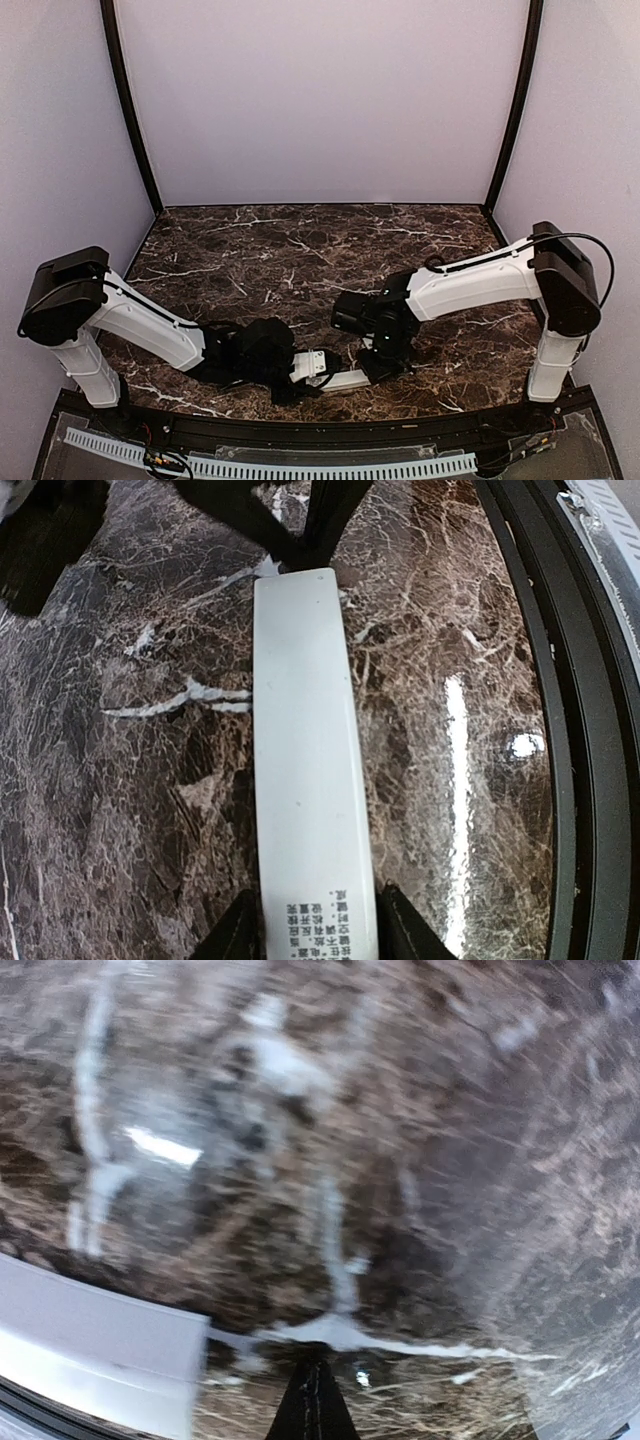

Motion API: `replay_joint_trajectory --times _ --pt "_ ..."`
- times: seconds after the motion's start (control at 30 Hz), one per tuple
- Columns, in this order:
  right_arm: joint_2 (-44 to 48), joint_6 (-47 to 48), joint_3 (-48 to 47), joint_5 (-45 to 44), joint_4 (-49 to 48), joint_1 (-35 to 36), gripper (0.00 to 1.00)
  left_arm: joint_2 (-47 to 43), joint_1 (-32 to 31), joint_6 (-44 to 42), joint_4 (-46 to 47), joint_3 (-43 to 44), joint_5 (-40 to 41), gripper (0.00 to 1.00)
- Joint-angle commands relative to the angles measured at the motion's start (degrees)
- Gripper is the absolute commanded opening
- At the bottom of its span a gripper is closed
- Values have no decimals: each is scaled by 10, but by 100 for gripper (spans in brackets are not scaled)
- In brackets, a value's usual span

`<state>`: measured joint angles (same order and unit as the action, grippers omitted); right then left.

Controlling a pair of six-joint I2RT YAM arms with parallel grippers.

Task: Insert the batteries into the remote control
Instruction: Load the battery cover onto the remote control without the battery cover.

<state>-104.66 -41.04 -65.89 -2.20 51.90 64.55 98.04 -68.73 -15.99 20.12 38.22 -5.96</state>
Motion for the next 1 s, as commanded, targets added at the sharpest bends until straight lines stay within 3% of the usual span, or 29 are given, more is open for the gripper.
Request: replay_joint_trajectory --times 0.0,0.13,0.4,0.5,0.63,0.77,0.97 --pt "-59 5 -68 39 -39 39 0 7 1 -2 -54 -18 4 39" --pt "-55 8 -84 27 -40 37 0 14 1 -1 -55 -16 1 38" --pt "42 43 10 26 -54 -18 0 -2 1 2 -54 -21 3 43" --pt "88 125 17 26 -73 -23 1 -35 1 3 -55 -23 6 52" --pt "137 266 9 72 -120 -23 22 -102 1 6 -62 -23 8 67" --pt "171 397 29 151 -188 -22 39 -205 3 27 -59 -42 16 75" --pt "178 583 56 254 -280 -15 40 -363 37 155 -82 -94 133 77"
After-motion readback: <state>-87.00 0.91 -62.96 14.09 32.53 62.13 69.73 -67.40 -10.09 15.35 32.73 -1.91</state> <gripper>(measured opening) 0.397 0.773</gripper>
